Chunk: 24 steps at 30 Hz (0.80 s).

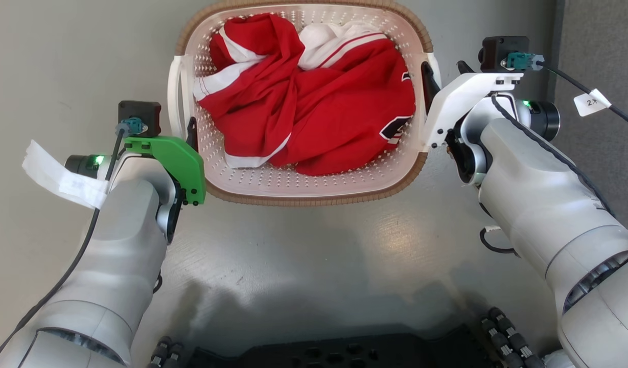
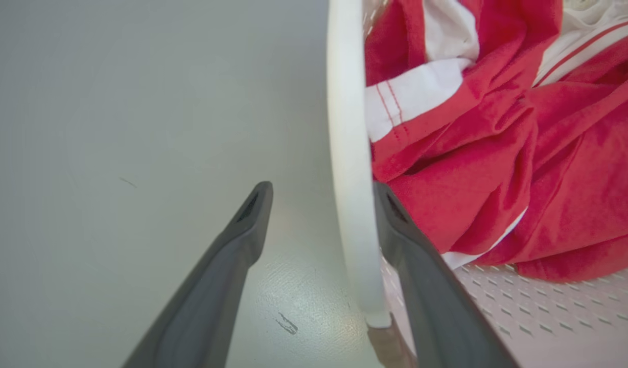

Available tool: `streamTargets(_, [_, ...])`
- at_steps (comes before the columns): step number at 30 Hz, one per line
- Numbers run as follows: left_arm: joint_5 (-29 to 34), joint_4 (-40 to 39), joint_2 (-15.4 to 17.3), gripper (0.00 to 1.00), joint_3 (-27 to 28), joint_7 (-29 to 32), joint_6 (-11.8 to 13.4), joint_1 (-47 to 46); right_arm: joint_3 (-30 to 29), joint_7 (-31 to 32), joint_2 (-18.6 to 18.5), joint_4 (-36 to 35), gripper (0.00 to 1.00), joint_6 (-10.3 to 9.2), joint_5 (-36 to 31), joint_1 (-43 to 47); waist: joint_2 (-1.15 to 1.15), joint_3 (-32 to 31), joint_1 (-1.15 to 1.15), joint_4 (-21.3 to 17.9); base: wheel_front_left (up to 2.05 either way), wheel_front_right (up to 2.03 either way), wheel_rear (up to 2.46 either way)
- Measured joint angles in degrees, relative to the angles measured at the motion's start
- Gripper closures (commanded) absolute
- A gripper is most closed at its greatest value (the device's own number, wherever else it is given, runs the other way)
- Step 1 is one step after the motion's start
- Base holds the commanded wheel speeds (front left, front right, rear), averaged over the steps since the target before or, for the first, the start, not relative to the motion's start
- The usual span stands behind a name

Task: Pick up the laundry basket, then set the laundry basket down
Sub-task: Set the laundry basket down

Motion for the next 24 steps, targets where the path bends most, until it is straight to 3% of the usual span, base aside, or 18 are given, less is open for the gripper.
streamTargets(24, [-0.02, -1.59, 0.07, 0.0, 0.57, -2.56, 0.21, 0.16, 0.69, -2.82, 0.01, 0.18, 0.0, 0.12, 1.16, 1.58, 0.0, -9.48, 0.0, -0.54, 0.0, 0.0, 0.0])
